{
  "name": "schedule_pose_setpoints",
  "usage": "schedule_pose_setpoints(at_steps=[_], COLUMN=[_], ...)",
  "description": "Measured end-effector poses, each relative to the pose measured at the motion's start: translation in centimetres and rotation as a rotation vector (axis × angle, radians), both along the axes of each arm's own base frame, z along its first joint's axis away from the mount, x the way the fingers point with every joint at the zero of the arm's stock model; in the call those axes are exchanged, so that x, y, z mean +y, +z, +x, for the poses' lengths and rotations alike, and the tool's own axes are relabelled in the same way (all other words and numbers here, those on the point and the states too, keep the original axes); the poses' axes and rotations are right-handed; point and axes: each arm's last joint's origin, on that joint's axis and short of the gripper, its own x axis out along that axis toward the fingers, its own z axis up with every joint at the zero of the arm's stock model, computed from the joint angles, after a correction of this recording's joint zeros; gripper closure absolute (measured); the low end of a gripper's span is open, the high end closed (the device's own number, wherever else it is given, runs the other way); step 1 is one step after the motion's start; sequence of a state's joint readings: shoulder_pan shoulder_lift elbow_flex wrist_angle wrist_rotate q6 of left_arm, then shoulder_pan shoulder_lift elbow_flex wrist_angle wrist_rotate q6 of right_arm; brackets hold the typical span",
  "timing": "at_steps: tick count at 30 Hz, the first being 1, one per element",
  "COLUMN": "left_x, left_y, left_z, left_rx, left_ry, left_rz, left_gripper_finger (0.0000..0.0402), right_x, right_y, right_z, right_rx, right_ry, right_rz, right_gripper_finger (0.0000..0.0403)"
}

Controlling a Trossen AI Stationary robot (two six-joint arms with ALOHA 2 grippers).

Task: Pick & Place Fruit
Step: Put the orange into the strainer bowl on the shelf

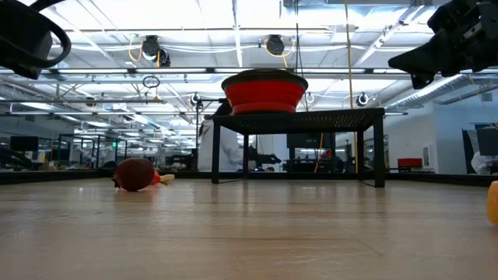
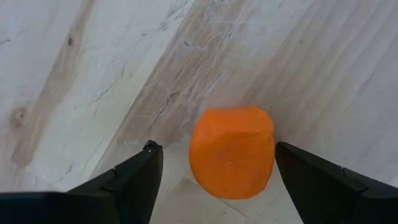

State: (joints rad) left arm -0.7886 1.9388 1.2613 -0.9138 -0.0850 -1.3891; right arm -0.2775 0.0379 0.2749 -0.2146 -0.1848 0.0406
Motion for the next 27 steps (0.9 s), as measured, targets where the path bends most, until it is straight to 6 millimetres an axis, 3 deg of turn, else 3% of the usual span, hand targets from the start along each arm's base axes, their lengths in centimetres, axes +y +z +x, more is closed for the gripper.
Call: schedule_pose_setpoints(at_steps=[18, 27], left_x=[0.2, 0.7], left_y=[0.0, 0.1], left_z=[0.6, 1.3], left_rx=[-0.026, -0.042], left_ry=[-0.016, 0.006], left_rz=[-0.012, -0.023], left_gripper_finger=[0.0221, 0.0261], right_x=[0.0, 0.0], right_y=[0.0, 0.0], right_z=[0.0, 0.0], right_rx=[0.0, 0.0], right_ry=[0.0, 0.0], right_rz=[0.0, 0.0], right_gripper_finger=[0.0403, 0.0403])
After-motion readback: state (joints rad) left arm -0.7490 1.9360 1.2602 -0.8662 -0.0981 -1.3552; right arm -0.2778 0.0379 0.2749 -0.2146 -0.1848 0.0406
